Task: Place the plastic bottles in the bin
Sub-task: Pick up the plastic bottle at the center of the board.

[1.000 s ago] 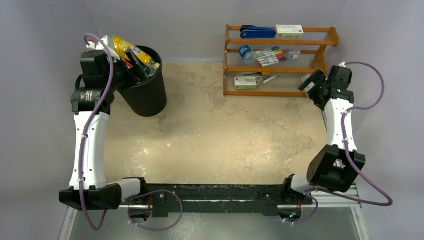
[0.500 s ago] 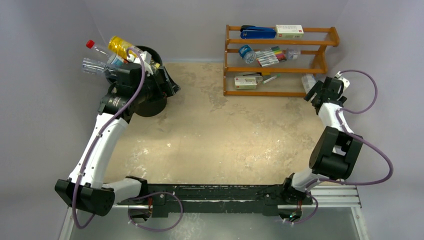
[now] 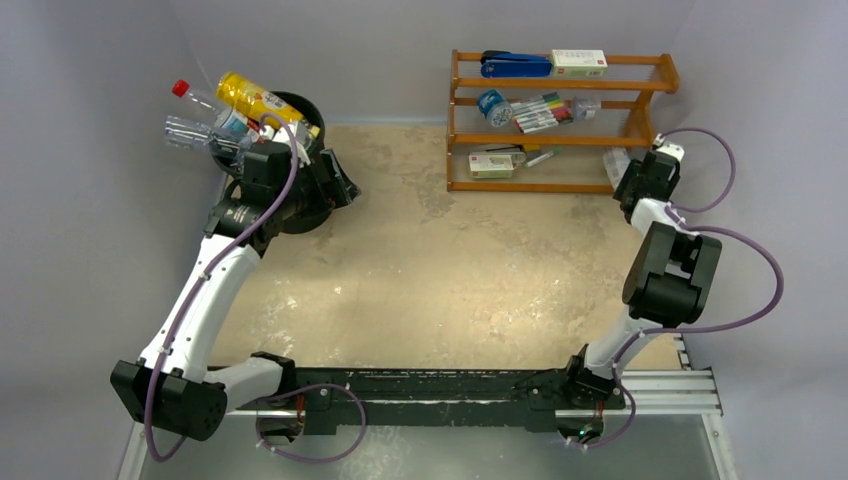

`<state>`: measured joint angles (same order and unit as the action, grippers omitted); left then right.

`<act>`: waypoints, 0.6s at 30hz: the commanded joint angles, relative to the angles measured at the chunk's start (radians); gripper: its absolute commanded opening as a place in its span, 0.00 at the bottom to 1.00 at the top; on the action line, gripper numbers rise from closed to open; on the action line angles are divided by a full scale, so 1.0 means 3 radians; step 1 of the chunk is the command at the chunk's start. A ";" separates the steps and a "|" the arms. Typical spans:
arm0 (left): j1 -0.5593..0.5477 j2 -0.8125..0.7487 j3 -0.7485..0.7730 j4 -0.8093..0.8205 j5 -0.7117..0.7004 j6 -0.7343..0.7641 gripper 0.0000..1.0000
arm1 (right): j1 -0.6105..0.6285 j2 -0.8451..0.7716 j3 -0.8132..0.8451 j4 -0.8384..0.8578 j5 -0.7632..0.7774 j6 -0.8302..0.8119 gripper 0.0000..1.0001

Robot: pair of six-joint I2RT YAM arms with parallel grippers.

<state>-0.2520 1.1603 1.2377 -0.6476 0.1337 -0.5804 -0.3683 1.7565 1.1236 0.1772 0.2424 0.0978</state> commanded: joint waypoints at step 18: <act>-0.0061 0.0048 -0.0112 0.0322 -0.0041 0.0074 0.88 | -0.0002 0.0286 0.0271 0.0227 -0.0458 -0.0187 0.49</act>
<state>-0.2615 1.1751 1.2106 -0.6022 0.1307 -0.5797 -0.3683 1.8214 1.1530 0.2234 0.1478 0.0521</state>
